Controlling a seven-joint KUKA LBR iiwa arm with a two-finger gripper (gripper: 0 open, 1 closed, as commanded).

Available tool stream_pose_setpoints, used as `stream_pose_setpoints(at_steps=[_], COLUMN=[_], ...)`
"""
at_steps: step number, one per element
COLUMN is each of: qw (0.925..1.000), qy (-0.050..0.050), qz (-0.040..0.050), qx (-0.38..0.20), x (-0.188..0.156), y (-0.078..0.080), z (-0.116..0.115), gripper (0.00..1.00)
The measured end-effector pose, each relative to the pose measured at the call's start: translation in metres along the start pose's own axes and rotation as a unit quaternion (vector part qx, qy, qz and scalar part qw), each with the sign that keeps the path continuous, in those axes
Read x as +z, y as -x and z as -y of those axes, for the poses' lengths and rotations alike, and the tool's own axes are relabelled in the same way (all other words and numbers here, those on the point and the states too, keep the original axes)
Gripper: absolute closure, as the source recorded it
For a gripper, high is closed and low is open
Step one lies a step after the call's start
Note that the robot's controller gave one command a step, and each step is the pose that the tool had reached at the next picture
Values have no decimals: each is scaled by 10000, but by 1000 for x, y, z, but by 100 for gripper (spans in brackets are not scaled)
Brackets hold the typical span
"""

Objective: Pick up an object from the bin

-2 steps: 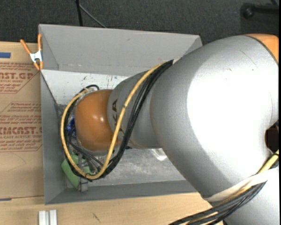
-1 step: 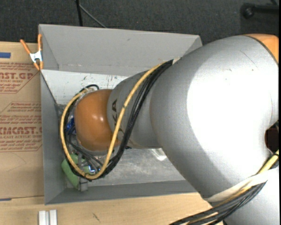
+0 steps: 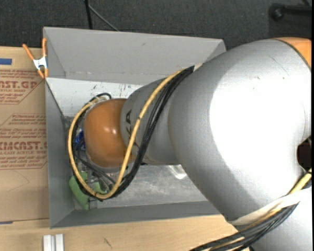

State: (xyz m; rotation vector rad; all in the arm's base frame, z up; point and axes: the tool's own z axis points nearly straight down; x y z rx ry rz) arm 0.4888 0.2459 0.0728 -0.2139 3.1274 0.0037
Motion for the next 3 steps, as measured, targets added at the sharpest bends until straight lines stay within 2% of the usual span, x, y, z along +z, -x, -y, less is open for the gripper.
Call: stream_pose_setpoints(at_steps=[2, 3], qw=[10000, 10000], qy=[7, 0], qz=[-4, -23], qx=[-7, -12], x=[-100, -115], y=[3, 4], z=[-2, -2], gripper=[100, 100])
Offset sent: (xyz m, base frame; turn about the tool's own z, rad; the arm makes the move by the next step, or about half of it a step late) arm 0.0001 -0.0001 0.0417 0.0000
